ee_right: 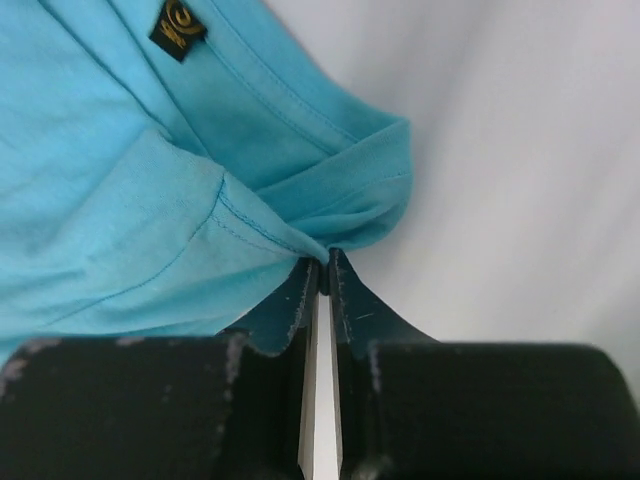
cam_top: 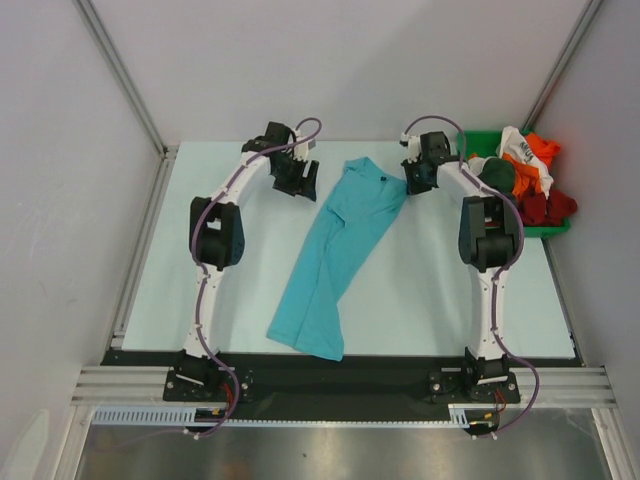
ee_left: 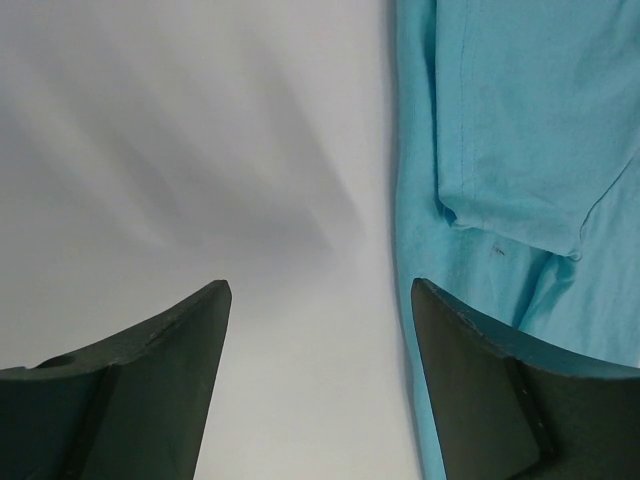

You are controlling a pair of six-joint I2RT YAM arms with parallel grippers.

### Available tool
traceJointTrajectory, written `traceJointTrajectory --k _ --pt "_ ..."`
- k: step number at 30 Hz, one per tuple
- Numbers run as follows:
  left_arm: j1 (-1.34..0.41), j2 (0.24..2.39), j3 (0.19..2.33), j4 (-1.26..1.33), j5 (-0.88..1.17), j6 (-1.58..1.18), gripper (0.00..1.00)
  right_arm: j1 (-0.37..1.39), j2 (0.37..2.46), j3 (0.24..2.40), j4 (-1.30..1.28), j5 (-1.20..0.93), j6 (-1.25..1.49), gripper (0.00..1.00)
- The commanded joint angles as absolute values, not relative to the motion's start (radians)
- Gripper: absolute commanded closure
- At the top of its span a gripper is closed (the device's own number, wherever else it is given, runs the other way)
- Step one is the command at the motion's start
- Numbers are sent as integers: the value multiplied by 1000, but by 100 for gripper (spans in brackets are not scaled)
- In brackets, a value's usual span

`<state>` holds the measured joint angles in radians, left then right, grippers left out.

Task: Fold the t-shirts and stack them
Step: Fold the tshirt

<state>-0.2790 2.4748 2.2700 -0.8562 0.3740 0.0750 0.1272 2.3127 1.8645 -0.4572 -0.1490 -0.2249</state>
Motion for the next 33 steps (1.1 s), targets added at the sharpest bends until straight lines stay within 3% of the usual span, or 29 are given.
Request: traceJointTrajectory --k 1,12,16,20,25,27,28,30,33 --pt "-276 2424 2269 -853 400 58 22 135 2332 1947 -431 -169 -238 93" --pt "-275 2350 2229 -885 384 98 21 130 2506 2161 -414 -123 -250 92" --pt "-273 2275 2174 -888 374 112 20 115 2614 2336 -440 -118 -238 91" --pt "-273 2217 2120 -896 368 121 20 94 2769 2654 -509 -110 -216 89" --pt "-275 2194 2089 -907 356 137 20 71 2812 2687 -446 -95 -204 84" --pt "-275 2183 2079 -914 364 141 19 71 2826 2706 -440 -83 -204 71" --pt "-273 2180 2077 -929 370 153 18 71 2826 2714 -442 -72 -201 47" --pt "-273 2165 2062 -945 388 163 17 72 2798 2726 -457 -66 -195 37" --pt "-262 2120 1991 -986 458 157 17 71 2688 2669 -466 -57 -224 32"
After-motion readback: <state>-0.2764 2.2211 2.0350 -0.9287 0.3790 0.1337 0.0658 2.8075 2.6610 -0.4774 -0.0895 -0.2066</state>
